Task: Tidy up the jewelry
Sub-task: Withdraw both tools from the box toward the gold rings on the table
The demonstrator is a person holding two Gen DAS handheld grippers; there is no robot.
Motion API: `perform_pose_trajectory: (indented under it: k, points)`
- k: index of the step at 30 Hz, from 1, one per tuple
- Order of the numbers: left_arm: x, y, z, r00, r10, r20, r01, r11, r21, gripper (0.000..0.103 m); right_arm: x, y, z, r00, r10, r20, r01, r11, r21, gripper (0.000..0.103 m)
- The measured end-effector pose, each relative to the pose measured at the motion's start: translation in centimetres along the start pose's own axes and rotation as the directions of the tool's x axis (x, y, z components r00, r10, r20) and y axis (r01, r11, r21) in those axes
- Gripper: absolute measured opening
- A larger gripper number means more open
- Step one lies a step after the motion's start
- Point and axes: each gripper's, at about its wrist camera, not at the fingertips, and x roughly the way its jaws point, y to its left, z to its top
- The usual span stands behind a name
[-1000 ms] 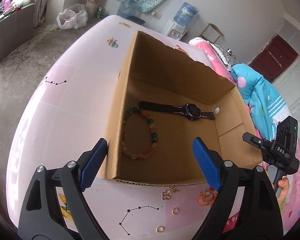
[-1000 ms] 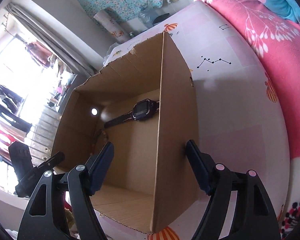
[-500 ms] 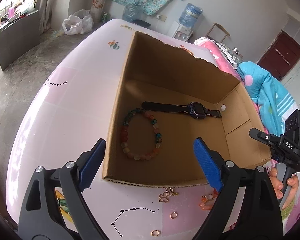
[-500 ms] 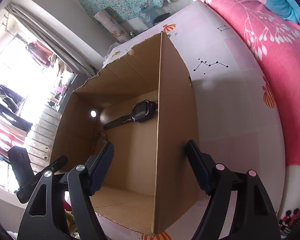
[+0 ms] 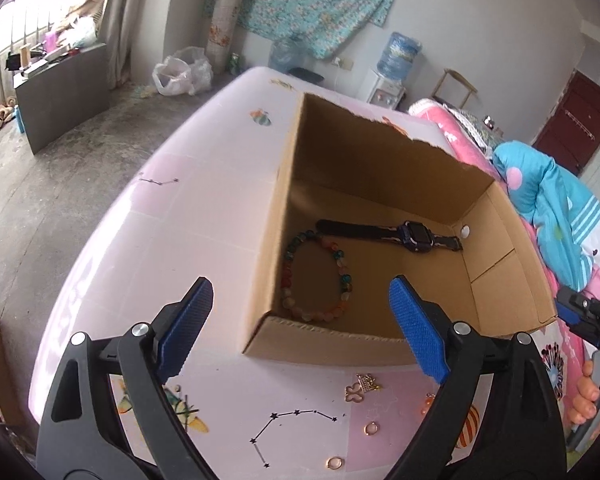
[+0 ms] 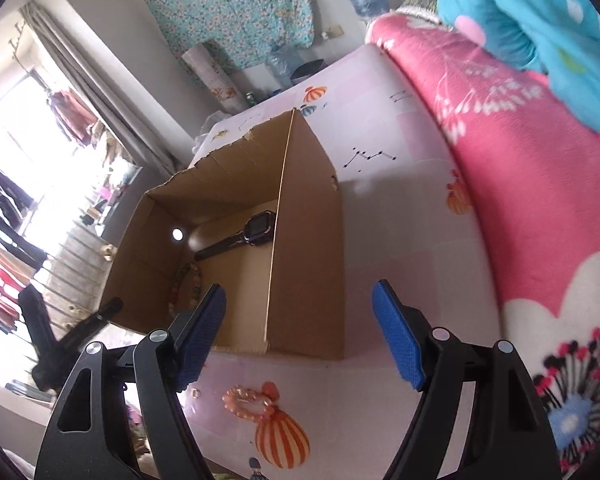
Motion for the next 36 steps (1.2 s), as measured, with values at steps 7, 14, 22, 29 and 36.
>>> perform_pose_trajectory:
  k: [7, 14, 22, 29, 36]
  points:
    - [-4.0, 0.5, -0.4, 0.994, -0.027, 0.103, 0.024, 0.999, 0.03, 0.089, -3.9, 3.3, -3.0, 0.971, -0.181, 0.158, 0.197, 0.977, -0.087, 0.094]
    - [-5.9, 0.2, -1.4, 0.99, -0.094, 0.107, 0.084, 0.993, 0.087, 0.092, -4.3, 6.8, -6.4, 0.892, -0.375, 0.252, 0.415, 0.9, -0.132, 0.096]
    - [-7.0, 0.8, -2.9, 0.982, -0.164, 0.097, 0.151, 0.981, 0.126, 0.095, -5.3, 11.6, -10.0, 0.797, -0.436, 0.418, 0.555, 0.803, -0.219, 0.096]
    - [-7.5, 2.5, -3.4, 0.957, -0.278, 0.077, 0.271, 0.958, 0.096, 0.095, -7.5, 11.6, -10.8, 0.848, -0.251, 0.467, 0.384, 0.899, -0.212, 0.096]
    - [-7.7, 4.4, -5.1, 0.962, -0.27, 0.049, 0.265, 0.96, 0.091, 0.095, -5.4, 9.3, -11.9, 0.877, -0.279, 0.392, 0.38, 0.901, -0.209, 0.096]
